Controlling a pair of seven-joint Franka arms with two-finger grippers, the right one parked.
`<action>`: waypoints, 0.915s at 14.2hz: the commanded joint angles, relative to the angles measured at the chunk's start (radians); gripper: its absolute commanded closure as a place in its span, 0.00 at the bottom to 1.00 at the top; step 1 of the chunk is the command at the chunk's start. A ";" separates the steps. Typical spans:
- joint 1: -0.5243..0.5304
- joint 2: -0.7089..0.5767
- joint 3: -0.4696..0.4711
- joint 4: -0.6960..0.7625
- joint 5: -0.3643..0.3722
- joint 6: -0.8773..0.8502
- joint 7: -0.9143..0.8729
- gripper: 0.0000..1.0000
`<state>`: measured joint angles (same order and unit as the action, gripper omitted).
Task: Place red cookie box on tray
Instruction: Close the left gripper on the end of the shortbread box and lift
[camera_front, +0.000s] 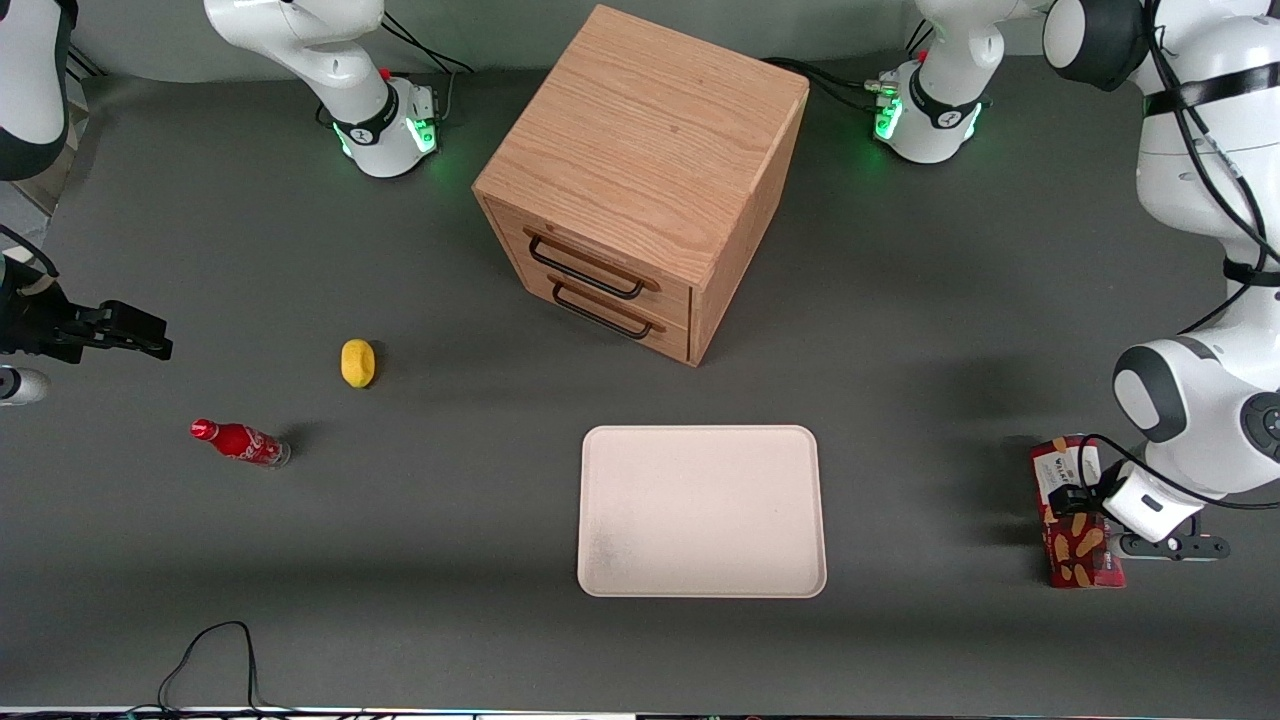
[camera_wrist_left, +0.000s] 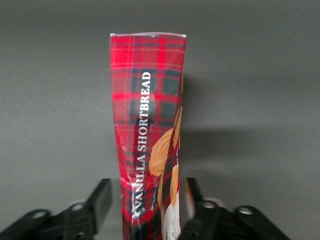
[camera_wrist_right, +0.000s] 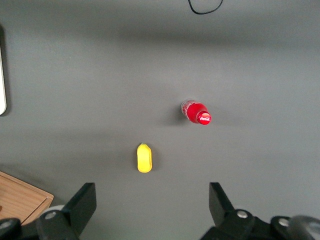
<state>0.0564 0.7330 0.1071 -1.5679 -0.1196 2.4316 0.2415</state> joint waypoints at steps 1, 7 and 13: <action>-0.012 0.000 0.006 0.023 -0.018 0.001 0.018 1.00; -0.050 -0.102 0.006 0.066 -0.006 -0.173 0.007 1.00; -0.164 -0.164 -0.091 0.342 0.040 -0.619 -0.251 1.00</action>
<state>-0.0575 0.5638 0.0491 -1.3142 -0.1015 1.9102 0.1335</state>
